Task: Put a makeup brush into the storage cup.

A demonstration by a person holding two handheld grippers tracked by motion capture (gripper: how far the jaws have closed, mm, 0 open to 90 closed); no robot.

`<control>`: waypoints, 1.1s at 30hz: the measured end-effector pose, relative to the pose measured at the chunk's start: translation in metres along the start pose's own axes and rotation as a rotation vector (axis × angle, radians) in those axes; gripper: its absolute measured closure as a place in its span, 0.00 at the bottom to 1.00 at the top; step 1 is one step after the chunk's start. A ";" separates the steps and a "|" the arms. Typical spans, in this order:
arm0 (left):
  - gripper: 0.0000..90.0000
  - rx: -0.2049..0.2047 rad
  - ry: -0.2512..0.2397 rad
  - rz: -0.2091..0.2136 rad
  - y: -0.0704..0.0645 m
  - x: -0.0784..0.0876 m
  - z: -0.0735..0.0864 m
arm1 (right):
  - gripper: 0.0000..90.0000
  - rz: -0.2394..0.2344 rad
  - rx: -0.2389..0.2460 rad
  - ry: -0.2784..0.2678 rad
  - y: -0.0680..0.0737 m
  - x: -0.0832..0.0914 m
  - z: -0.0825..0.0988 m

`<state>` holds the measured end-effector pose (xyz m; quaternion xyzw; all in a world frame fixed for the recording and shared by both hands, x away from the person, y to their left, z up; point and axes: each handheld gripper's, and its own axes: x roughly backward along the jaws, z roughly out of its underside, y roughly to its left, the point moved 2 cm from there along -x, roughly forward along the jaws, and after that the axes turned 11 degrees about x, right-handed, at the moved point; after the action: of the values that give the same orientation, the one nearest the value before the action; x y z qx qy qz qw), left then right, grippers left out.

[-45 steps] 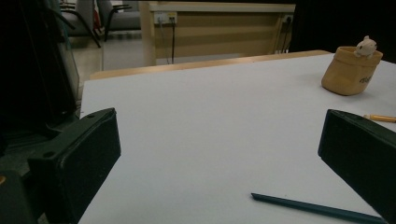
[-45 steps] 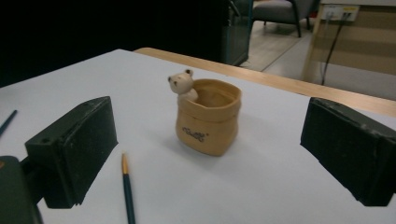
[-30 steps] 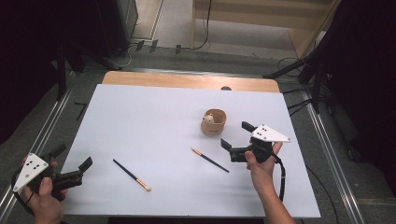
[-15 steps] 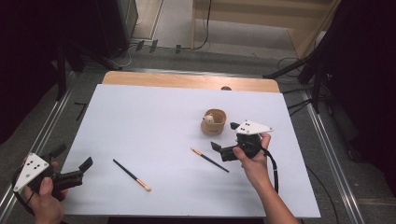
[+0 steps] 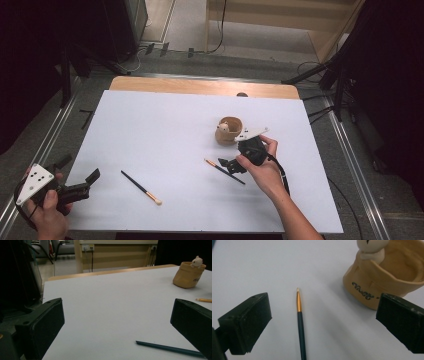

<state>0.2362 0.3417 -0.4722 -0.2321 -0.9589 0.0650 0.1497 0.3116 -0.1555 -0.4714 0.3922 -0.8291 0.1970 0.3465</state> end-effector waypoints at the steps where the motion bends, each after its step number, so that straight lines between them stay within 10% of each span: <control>1: 0.00 0.000 0.000 0.000 0.000 0.000 0.000 | 0.01 -0.008 -0.004 0.022 0.000 -0.001 -0.001; 13: 0.00 -0.009 0.005 -0.002 -0.001 0.000 0.000 | 0.06 -0.077 -0.017 0.266 -0.002 -0.015 -0.009; 33: 0.00 -0.005 0.019 -0.010 0.000 -0.002 0.001 | 0.17 -0.065 0.070 0.514 0.010 -0.035 -0.016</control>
<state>0.2376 0.3411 -0.4737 -0.2283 -0.9588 0.0597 0.1584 0.3262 -0.1219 -0.4870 0.3673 -0.6935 0.3075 0.5381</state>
